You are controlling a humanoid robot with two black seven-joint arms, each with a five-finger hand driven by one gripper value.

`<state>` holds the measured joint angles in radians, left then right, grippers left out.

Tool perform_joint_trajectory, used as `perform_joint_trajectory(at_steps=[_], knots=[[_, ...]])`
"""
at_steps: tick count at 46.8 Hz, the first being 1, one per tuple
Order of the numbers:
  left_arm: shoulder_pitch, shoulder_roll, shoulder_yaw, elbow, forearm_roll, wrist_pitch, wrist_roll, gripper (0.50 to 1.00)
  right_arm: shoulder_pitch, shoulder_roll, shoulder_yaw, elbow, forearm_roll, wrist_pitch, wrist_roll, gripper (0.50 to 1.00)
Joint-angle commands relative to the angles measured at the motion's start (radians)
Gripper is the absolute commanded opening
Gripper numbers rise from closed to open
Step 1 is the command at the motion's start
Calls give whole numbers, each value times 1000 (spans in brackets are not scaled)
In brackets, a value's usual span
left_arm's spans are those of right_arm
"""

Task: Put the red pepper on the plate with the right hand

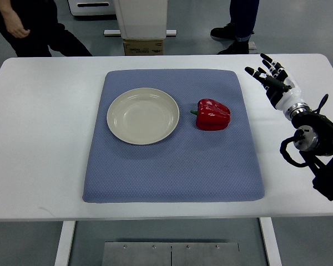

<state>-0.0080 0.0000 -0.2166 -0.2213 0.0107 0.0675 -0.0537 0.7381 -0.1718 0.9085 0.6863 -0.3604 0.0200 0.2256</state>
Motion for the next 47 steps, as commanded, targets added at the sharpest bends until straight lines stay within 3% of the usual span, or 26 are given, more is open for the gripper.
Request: perform_joint_trajectory(at_steps=[1, 47], knots=[[0, 0, 0, -1, 0, 0, 0, 1000, 1, 0, 3, -1, 0, 0, 0, 1000], [5, 0, 0, -1, 0, 0, 0, 1000, 1, 2, -3, -7, 0, 0, 1, 1000]])
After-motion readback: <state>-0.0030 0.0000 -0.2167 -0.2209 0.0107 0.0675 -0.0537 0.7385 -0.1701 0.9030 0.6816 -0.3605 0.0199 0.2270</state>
